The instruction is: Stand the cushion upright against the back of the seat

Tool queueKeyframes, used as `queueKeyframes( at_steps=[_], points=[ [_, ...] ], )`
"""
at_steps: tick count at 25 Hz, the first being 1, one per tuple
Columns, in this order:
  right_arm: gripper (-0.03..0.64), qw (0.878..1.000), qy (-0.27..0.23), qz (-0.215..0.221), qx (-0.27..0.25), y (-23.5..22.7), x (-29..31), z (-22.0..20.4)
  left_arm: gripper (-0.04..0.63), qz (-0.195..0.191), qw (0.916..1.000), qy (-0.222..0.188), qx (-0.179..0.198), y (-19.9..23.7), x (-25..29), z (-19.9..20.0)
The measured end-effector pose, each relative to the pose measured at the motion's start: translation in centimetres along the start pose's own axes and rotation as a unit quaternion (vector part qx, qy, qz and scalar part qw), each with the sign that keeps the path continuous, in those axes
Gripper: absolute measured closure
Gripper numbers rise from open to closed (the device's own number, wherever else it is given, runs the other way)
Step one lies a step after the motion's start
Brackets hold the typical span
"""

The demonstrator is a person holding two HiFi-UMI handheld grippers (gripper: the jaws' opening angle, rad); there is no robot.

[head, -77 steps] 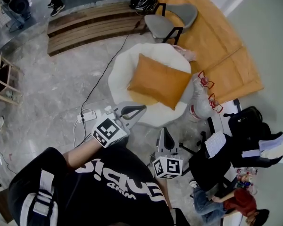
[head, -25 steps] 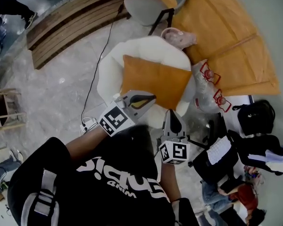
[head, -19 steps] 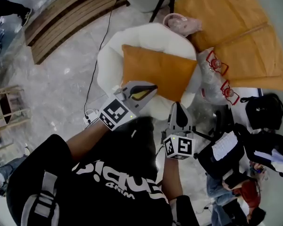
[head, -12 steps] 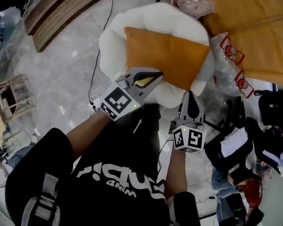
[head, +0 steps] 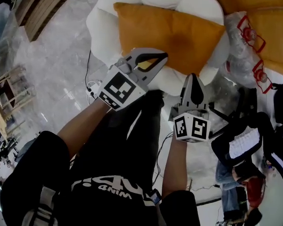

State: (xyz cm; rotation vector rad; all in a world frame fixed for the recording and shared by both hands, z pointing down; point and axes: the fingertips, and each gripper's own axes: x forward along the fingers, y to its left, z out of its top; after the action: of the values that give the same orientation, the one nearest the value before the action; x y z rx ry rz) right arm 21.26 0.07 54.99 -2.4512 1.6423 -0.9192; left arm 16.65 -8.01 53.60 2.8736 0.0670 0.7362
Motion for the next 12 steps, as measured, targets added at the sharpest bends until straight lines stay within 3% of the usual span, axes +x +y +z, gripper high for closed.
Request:
queueKeyframes(
  at_steps=[5, 6, 7, 12],
  points=[
    [0.587, 0.999, 0.007, -0.007, 0.052, -2.2, 3.9, -4.2, 0.561, -0.014, 0.9992, 0.034, 0.016, 1.6, 4.5, -4.4],
    [0.501, 0.997, 0.015, -0.020, 0.068, -3.0, 4.5, -5.5, 0.493, -0.017, 0.9987, 0.044, 0.017, 1.7, 5.3, -5.4],
    [0.358, 0.996, 0.025, -0.033, 0.082, -3.9, 5.0, -7.0, 0.428, -0.019, 0.9982, 0.054, 0.019, 1.9, 6.2, -6.4],
    [0.325, 0.988, 0.080, -0.066, 0.113, -6.9, 7.2, -14.4, 0.371, -0.006, 0.9941, 0.096, 0.051, 4.2, 10.5, -10.6]
  ],
)
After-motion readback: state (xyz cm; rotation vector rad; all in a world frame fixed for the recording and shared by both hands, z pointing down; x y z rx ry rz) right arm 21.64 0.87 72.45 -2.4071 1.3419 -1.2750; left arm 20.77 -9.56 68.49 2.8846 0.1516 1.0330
